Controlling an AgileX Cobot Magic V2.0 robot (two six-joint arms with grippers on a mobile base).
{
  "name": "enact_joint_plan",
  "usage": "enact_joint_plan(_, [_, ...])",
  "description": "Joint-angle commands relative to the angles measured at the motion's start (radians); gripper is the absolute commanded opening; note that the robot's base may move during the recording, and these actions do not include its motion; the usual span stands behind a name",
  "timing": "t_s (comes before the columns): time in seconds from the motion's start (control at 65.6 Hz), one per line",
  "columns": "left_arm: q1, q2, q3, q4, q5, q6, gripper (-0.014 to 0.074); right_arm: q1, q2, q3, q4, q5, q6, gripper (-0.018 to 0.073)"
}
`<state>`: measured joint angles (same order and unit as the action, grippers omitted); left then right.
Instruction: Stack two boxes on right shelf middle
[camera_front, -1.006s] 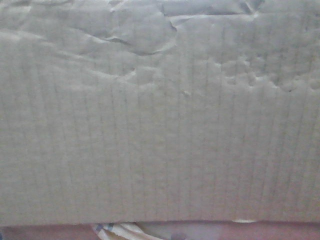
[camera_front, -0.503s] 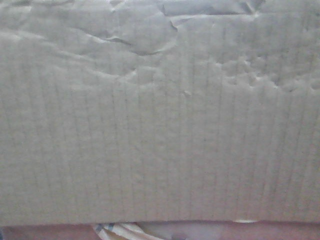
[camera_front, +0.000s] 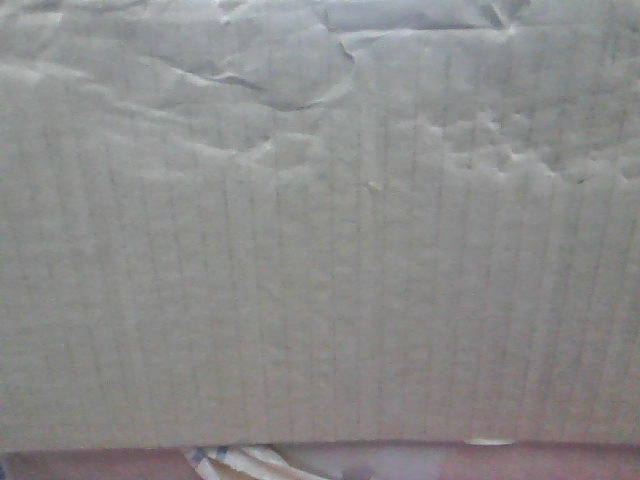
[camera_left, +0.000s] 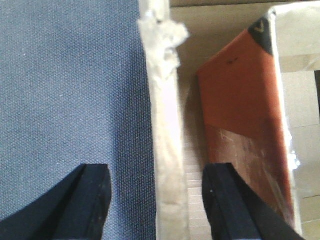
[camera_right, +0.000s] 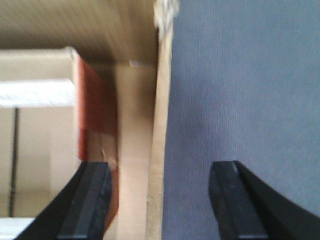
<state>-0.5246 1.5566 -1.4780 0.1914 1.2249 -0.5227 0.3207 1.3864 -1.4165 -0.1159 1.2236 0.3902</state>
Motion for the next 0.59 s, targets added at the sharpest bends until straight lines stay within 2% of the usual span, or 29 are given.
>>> enact_joint_plan(0.0, [0.002, -0.006, -0.001, 0.004, -0.004, 0.000, 0.0319, 0.002, 0.009, 0.034, -0.004, -0.002, 0.007, 0.0328])
enact_joint_plan(0.274, [0.002, -0.006, -0.001, 0.006, -0.004, 0.000, 0.0319, 0.002, 0.009, 0.084, 0.043, -0.002, 0.009, 0.0328])
enact_joint_plan(0.579, [0.002, -0.005, -0.001, 0.024, -0.004, 0.000, 0.0319, 0.002, 0.010, 0.129, 0.043, -0.002, 0.009, 0.0328])
